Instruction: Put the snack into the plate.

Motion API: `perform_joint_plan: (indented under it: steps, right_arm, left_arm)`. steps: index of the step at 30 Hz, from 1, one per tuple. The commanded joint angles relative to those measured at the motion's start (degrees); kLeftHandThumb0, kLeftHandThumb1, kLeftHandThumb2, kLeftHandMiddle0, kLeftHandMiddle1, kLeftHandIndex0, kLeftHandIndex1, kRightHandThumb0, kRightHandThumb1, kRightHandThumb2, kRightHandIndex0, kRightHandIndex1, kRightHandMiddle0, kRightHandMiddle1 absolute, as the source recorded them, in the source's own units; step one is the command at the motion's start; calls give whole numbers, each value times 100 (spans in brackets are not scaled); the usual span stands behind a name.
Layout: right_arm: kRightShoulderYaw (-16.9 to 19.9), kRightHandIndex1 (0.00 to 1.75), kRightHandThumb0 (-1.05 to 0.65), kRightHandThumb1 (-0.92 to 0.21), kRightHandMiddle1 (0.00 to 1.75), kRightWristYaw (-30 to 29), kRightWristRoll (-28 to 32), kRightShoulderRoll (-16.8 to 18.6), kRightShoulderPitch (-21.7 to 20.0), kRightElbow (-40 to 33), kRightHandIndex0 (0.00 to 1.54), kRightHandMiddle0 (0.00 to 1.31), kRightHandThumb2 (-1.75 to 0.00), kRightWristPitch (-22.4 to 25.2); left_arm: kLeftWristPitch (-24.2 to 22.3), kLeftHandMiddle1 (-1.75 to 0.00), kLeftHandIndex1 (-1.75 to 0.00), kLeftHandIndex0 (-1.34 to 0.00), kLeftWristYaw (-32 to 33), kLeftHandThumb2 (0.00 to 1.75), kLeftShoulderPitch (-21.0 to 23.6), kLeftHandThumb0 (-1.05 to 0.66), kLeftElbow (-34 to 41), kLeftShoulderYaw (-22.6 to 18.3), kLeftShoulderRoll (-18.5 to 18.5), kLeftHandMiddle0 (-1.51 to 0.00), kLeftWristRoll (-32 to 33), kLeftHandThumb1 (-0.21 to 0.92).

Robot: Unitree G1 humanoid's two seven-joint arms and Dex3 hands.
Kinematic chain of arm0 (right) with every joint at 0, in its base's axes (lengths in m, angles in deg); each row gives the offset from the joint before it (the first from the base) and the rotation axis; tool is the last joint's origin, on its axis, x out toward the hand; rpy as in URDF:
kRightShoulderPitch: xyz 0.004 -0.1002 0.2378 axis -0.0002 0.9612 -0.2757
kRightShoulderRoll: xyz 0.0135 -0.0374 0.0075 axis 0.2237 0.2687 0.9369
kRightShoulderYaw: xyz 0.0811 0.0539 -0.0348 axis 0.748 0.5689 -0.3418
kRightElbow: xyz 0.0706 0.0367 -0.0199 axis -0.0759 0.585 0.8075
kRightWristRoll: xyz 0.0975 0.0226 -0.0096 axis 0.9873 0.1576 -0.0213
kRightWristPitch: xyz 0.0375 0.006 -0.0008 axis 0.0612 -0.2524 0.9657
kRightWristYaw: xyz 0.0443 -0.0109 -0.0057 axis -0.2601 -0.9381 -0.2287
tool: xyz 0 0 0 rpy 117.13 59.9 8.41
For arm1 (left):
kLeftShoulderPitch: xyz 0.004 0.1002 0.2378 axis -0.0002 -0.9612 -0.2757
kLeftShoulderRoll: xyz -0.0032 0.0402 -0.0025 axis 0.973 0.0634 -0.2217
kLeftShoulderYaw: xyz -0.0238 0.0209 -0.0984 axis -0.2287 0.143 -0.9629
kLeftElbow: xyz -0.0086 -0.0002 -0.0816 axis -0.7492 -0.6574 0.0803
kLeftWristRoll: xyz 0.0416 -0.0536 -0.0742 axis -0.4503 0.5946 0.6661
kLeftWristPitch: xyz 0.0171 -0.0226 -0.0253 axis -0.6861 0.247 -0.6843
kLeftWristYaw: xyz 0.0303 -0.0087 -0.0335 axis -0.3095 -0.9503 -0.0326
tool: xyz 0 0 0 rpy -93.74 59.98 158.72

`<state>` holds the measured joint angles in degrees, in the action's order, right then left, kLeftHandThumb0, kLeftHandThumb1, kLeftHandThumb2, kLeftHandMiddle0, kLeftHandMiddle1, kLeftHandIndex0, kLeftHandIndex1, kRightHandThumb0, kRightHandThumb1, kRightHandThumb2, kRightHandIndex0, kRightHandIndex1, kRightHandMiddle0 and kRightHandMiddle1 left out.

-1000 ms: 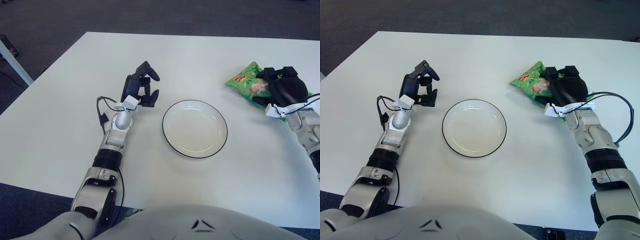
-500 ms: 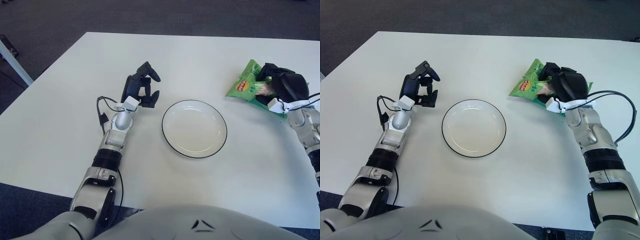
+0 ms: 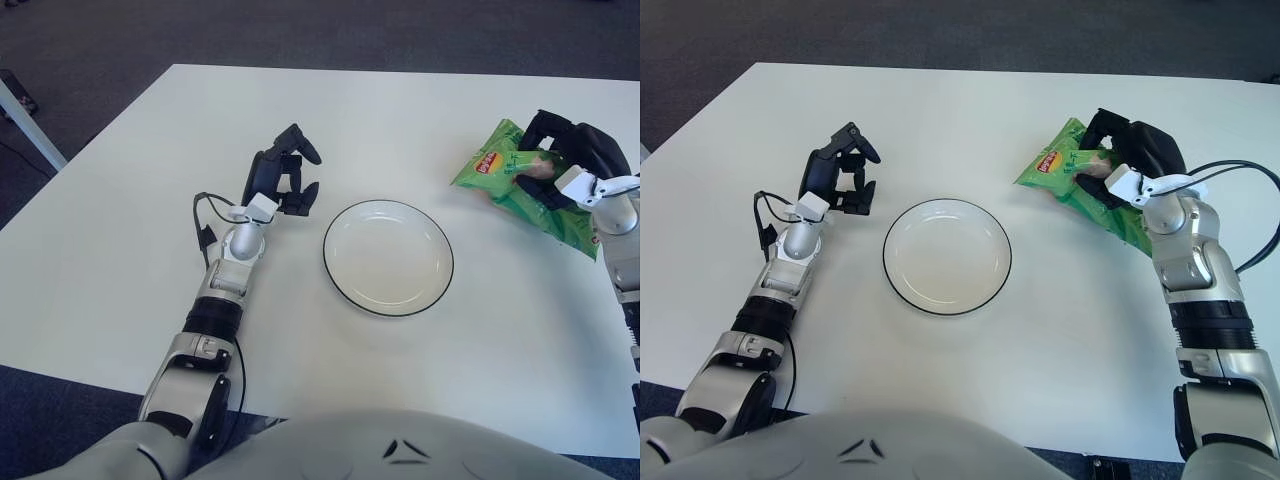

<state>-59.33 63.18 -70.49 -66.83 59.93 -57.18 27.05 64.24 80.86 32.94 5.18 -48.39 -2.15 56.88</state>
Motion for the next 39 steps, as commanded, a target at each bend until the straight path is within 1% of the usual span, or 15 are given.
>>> perform_joint_plan:
  steps: [1,3,7,10,13,15,18,21,24,29,34,39]
  right_arm:
    - [258,173,0,-9,175,386,331,93,-33,-656,78,56,-158,543]
    - [289,171,0,-8,175,463,371,134,-58,-767,79,56,-158,718]
    - [301,168,0,-5,175,567,430,238,-235,-973,83,58,-161,1076]
    - [122,167,0,-4,175,509,239,373,-510,-1202,85,59,-162,1246]
    - [11,168,0,-5,175,463,110,489,-648,-1367,83,58,-161,1347]
    - [-105,170,0,-6,175,361,-63,592,-721,-1551,81,58,-160,1341]
    - [-192,172,0,-6,175,358,-250,585,-756,-1726,80,58,-161,1279]
    - [-215,173,0,-5,175,448,-293,557,-766,-1781,80,59,-162,1205]
    - [-237,169,0,0,175,625,-251,517,-813,-1949,85,62,-166,1129]
    - [-305,166,0,6,175,856,-268,508,-919,-2123,92,67,-172,1138]
    - [-461,165,0,9,175,1186,-184,535,-1102,-2358,94,68,-174,1179]
    - [-551,165,0,9,175,1631,77,541,-1239,-2495,95,69,-175,1143]
  left_arm:
    - [-24,-175,-175,-61,106,131,-412,-48,-247,41,-28,-131,-61,32]
    - [-43,-175,-175,-61,113,131,-412,-48,-244,46,-28,-131,-67,32]
    - [-123,-175,-175,-61,59,130,-415,-48,-229,56,-30,-131,-18,33]
    - [-199,-175,-175,-60,58,130,-408,-48,-212,60,-18,-130,-36,33]
    - [-251,-175,-175,-60,73,130,-402,-48,-202,63,-6,-130,-62,33]
    - [-295,-175,-175,-60,87,129,-395,-47,-192,66,7,-130,-84,33]
    - [-350,-175,-175,-60,113,129,-376,-47,-192,66,26,-130,-121,34]
    - [-362,-175,-175,-60,157,129,-333,-47,-261,59,52,-130,-160,34]
    - [-380,-175,-175,-60,327,129,-274,-47,-332,58,79,-130,-322,33]
    - [-394,-175,-175,-62,628,133,-222,-48,-371,68,72,-130,-539,31]
    - [-495,-175,-175,-64,825,136,-174,-49,-399,80,52,-130,-646,28]
    - [-699,-175,-175,-65,775,138,-150,-50,-384,122,89,-130,-656,27]
